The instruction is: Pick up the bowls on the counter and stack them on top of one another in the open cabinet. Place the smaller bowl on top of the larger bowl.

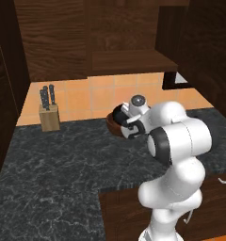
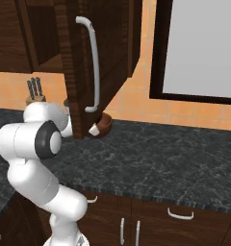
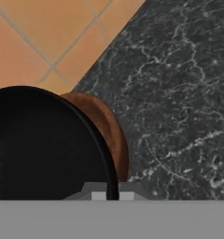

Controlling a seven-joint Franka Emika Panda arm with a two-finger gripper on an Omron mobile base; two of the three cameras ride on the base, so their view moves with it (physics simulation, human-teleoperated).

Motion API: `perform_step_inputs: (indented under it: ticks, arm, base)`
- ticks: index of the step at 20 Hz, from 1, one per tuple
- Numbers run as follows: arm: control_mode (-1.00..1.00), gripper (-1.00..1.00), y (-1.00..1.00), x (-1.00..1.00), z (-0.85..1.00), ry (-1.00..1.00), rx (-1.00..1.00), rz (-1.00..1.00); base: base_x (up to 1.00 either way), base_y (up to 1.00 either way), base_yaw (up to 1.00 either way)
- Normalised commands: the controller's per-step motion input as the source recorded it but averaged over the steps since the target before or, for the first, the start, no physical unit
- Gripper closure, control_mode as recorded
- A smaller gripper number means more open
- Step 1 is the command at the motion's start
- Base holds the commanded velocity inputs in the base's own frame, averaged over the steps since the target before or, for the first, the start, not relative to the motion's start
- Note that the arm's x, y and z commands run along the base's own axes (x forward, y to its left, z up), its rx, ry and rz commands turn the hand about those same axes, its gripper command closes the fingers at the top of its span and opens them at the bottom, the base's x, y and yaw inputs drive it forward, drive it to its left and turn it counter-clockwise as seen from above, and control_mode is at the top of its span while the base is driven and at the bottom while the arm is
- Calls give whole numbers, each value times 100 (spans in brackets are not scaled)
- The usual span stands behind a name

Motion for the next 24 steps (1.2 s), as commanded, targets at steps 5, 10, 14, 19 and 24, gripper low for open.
perform_step_inputs:
  ticks: [5, 10, 14, 19, 24]
  arm:
    - [-100, 100, 0, 60, -19, 9, -2, 0]
    - [-100, -100, 0, 49, -14, 3, 0, 0]
    - [-100, -100, 0, 27, -1, 0, 0, 0]
    - [-100, -100, -15, -23, 13, 2, 2, 0]
    - [-100, -100, -20, -44, 0, 18, 1, 4]
  base:
    - [0, 0, 0]
    - [0, 0, 0]
    - [0, 0, 0]
    - [0, 0, 0]
    - [0, 0, 0]
